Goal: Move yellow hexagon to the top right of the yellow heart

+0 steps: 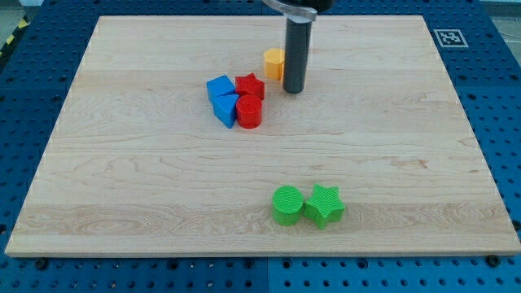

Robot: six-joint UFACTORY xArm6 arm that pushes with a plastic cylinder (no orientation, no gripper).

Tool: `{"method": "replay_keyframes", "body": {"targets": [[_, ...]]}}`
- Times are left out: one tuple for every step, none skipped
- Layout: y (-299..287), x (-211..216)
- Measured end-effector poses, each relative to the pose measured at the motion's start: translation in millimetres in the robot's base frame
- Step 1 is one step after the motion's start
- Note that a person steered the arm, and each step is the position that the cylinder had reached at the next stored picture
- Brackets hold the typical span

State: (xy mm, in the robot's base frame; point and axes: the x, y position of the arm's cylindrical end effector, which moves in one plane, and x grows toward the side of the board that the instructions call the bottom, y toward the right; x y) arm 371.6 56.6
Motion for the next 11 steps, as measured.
{"method": "replay_keyframes", "body": {"targets": [[7, 5], [-1, 11], [-19, 6], [-31, -32], [-43, -56], [-43, -78], [1, -86], [-10, -82], [-44, -76], [-89, -79], [-104, -115]]}}
